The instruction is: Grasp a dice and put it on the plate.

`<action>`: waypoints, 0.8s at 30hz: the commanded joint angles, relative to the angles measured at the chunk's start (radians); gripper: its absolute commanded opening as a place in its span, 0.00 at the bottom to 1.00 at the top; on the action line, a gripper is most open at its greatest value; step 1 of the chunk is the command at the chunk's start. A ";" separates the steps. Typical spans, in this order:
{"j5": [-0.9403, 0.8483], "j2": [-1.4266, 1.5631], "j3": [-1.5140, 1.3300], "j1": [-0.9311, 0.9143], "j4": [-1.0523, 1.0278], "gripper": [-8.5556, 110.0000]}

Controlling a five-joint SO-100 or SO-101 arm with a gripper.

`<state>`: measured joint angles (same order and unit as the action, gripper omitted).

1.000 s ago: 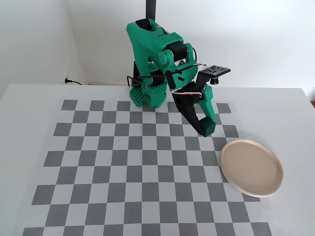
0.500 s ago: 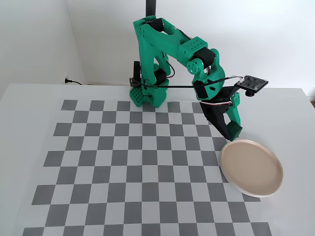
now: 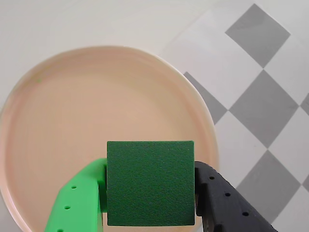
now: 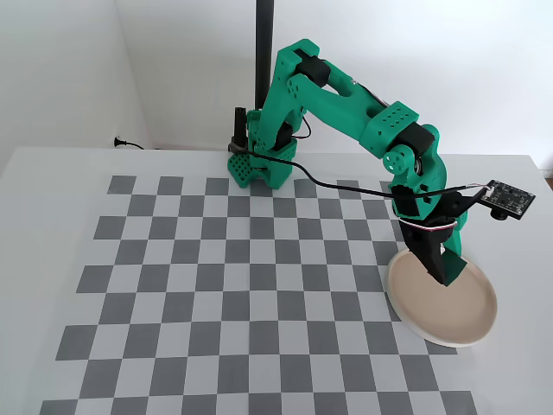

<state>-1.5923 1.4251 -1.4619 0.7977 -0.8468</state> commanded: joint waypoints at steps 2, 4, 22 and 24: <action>0.026 -0.081 0.193 0.040 -0.005 0.04; 0.038 -0.120 0.215 0.058 -0.005 0.04; 0.067 -0.187 0.264 0.087 0.025 0.21; 0.069 -0.184 0.264 0.084 0.025 0.22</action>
<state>-1.5263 1.1934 -1.2901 0.8882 -0.8376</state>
